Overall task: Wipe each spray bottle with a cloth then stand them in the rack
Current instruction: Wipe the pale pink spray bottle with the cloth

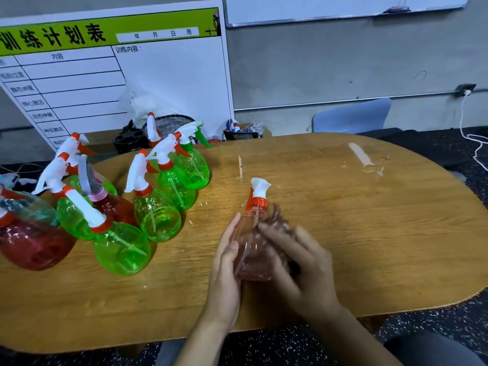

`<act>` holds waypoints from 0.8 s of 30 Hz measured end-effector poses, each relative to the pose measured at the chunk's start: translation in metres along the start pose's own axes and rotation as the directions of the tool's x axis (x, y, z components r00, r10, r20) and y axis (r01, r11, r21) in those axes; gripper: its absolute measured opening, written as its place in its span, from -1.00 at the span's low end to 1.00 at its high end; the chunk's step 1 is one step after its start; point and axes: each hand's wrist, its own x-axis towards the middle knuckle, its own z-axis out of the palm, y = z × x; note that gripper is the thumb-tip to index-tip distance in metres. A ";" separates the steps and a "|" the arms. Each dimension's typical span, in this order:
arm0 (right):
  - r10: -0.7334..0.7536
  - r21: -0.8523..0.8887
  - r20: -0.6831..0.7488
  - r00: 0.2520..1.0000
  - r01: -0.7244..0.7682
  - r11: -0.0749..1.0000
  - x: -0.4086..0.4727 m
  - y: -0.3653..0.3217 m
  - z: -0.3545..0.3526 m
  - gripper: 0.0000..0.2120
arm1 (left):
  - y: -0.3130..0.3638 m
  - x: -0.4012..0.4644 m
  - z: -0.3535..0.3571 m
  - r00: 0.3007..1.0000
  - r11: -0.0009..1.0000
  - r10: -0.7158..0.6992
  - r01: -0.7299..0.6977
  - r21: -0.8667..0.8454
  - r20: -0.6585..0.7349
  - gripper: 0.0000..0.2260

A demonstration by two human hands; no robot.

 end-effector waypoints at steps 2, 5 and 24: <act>0.145 -0.057 -0.066 0.987 -0.149 0.987 0.013 0.005 0.001 -0.67 | -0.001 0.000 -0.001 1.000 0.999 0.003 -0.003 0.045 0.008 -0.58; 0.262 -0.089 -0.025 0.965 -0.263 0.961 0.021 0.010 0.009 -0.69 | -0.003 0.000 -0.001 0.999 0.994 0.008 -0.012 0.107 0.040 -0.54; 0.552 0.429 -0.081 0.830 -0.471 0.771 -0.014 -0.010 0.012 -0.77 | 0.009 -0.003 0.000 0.999 1.000 -0.021 0.020 0.016 0.040 -0.21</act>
